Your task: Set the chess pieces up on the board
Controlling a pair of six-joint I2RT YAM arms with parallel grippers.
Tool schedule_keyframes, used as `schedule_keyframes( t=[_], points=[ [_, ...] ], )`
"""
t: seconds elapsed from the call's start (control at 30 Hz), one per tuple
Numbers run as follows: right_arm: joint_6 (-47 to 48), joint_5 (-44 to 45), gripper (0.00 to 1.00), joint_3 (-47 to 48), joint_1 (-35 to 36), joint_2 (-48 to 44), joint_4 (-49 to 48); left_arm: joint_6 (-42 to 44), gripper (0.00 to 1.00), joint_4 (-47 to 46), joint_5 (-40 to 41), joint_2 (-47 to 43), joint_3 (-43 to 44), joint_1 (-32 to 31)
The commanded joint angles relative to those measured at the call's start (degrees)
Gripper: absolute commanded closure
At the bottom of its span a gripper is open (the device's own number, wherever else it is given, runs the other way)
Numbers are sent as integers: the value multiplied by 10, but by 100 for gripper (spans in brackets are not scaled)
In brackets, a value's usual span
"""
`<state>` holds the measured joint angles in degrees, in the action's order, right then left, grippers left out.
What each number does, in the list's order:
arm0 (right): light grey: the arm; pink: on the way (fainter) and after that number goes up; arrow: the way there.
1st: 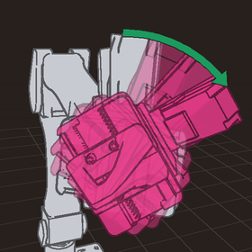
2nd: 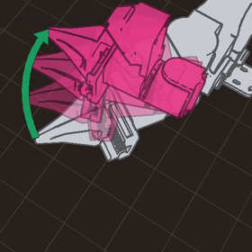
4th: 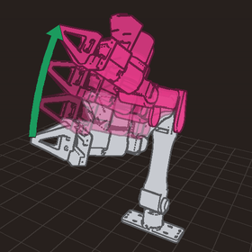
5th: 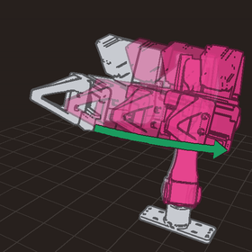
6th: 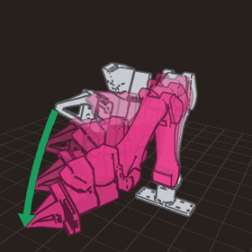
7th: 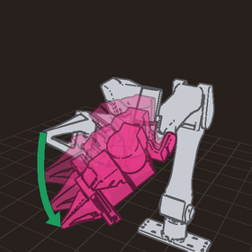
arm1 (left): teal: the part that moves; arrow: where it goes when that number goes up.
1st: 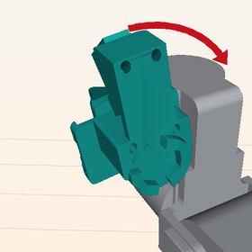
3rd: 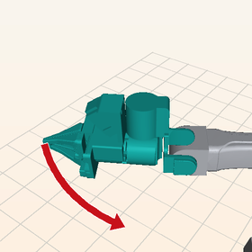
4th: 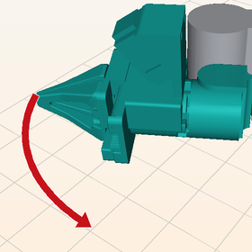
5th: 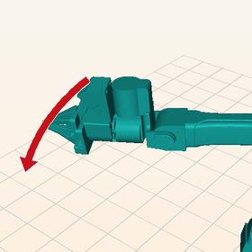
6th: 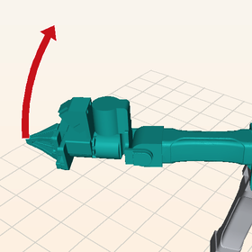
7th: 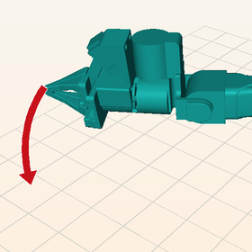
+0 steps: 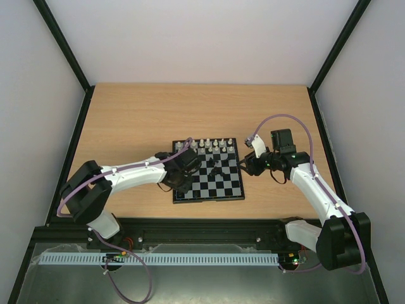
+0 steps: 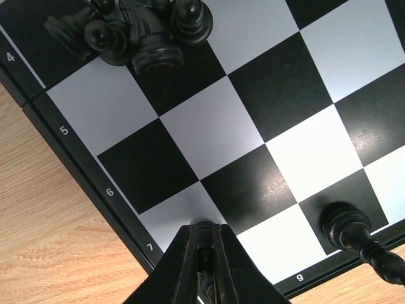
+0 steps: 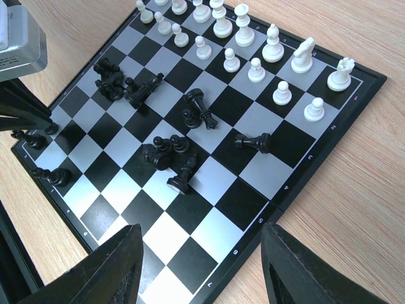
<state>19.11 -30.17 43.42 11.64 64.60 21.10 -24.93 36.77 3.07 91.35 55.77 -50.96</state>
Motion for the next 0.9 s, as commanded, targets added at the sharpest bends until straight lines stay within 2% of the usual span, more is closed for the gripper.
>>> schedule_keyframes(
  t=[0.0,0.4,0.47,0.5,0.53,0.6,0.87],
  points=[
    [7,-10,47,-6,-1,-10,17,-12,96,17,12,-13,-14,5],
    [7,-12,47,-6,-1,-10,17,-14,96,19,20,-15,-15,9],
    [7,-12,47,-6,-2,-10,17,-12,94,22,21,-14,-11,10],
    [7,-12,47,-6,-2,-10,17,-10,90,24,22,-14,-7,11],
    [7,-12,47,-6,-2,-10,17,-8,83,27,25,-15,1,10],
    [7,-13,47,-6,-2,-10,17,-2,77,37,35,-13,25,11],
    [7,-13,47,-6,-2,-11,17,33,75,43,45,37,151,17]
  ],
)
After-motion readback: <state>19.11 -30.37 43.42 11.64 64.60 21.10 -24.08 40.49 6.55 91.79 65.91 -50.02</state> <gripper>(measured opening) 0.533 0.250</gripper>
